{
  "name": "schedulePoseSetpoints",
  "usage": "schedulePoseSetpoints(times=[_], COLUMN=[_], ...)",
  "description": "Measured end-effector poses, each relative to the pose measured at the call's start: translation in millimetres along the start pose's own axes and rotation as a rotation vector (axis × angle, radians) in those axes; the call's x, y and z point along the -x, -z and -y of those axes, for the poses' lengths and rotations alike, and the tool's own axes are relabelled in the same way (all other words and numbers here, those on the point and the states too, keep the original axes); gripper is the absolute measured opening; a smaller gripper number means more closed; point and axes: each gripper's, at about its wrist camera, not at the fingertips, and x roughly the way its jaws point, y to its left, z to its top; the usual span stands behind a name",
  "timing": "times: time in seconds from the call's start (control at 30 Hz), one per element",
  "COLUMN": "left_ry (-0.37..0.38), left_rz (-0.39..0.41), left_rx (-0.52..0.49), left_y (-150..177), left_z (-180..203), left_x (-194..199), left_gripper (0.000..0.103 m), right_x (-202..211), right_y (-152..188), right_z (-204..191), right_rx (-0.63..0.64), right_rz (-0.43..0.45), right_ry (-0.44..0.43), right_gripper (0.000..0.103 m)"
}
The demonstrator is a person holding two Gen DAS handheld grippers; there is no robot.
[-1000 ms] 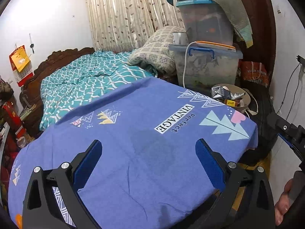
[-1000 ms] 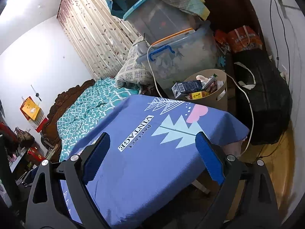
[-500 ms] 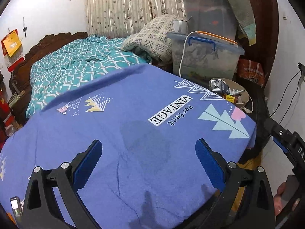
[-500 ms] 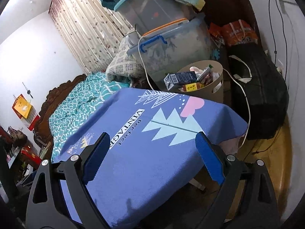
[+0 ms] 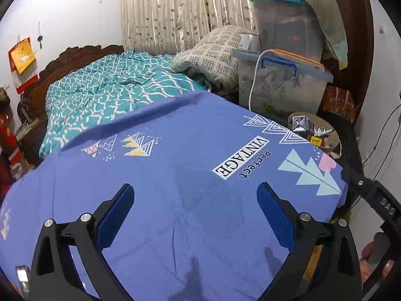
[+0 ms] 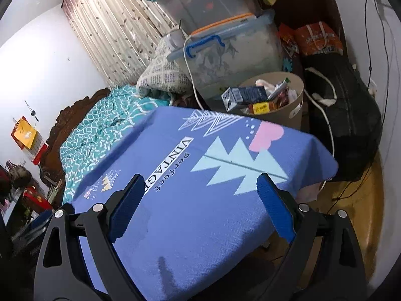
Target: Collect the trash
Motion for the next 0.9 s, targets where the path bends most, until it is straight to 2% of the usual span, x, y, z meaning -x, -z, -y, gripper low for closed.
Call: schedulePoseSetpoints(times=[0.2, 0.5, 0.9], left_ry=[0.034, -0.009, -0.014], left_rz=[0.032, 0.012, -0.006], left_rx=[-0.01, -0.045, -0.03], left_y=[-0.2, 10.8, 14.4], left_z=[7.8, 9.9, 4.6], left_x=[6.9, 7.5, 7.6], left_gripper=[0.094, 0.094, 0.094], right_x=[22.4, 18.4, 23.5], right_y=[1.3, 3.3, 8.2], right_z=[5.8, -0.7, -8.6], right_rx=[0.004, 0.026, 0.05], right_rz=[0.03, 0.022, 0.034], right_ry=[0.032, 0.013, 0.003], right_gripper=[0.09, 0.09, 0.09])
